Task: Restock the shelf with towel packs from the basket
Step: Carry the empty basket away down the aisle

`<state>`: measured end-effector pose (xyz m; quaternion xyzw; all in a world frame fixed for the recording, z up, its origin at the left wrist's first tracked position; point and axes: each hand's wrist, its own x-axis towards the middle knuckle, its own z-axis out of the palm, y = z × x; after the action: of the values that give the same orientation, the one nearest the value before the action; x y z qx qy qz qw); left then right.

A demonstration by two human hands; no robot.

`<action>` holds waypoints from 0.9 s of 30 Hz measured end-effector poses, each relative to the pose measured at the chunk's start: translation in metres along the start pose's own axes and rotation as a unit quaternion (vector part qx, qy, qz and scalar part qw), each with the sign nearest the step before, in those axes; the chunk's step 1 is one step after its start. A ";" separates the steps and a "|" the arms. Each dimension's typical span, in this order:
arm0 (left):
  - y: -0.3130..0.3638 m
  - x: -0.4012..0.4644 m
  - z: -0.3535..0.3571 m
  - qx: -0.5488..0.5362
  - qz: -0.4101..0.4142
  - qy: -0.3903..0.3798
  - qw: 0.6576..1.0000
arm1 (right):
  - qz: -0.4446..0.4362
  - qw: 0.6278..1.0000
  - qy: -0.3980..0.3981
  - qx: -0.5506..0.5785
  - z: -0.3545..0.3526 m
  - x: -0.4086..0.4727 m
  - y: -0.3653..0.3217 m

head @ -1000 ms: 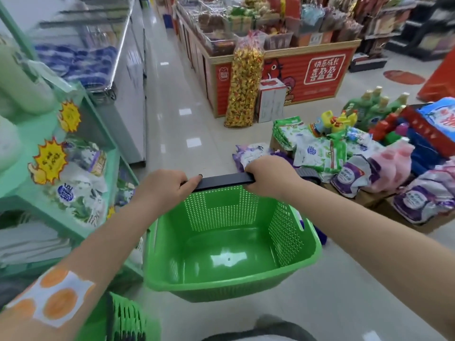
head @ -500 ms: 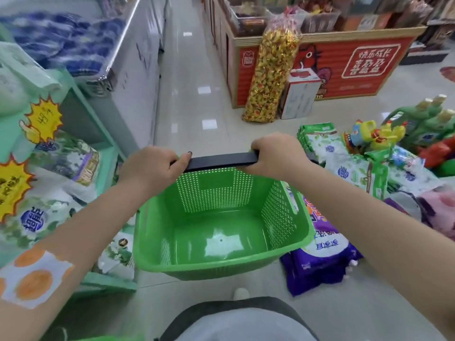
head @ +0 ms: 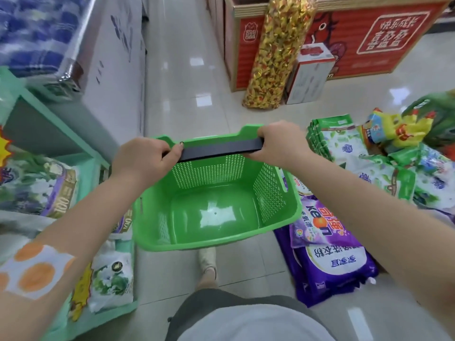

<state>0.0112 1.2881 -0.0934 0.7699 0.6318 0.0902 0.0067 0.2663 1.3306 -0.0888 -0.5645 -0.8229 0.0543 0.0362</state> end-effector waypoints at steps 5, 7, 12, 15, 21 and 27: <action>-0.044 0.060 0.032 -0.031 0.022 -0.036 0.999 | 0.033 0.999 -0.029 -0.002 0.030 0.064 0.007; -0.058 0.081 0.048 -0.038 0.028 -0.055 0.997 | 0.042 0.998 -0.040 -0.003 0.044 0.084 0.009; -0.087 0.124 0.087 -0.053 0.025 -0.093 0.994 | 0.053 0.996 -0.063 0.019 0.077 0.133 0.015; -0.106 0.143 0.116 -0.056 0.008 -0.120 0.991 | 0.056 0.995 -0.077 0.033 0.106 0.164 0.020; -0.138 0.170 0.204 -0.049 -0.011 -0.165 0.985 | 0.013 0.993 -0.109 0.050 0.197 0.215 0.043; -0.167 0.187 0.313 -0.048 -0.044 -0.231 0.971 | -0.040 0.984 -0.162 0.056 0.310 0.246 0.068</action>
<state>-0.0698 1.5365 -0.3977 0.7404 0.6410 -0.0605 0.1930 0.2027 1.5694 -0.4053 -0.5123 -0.8351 0.1897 -0.0642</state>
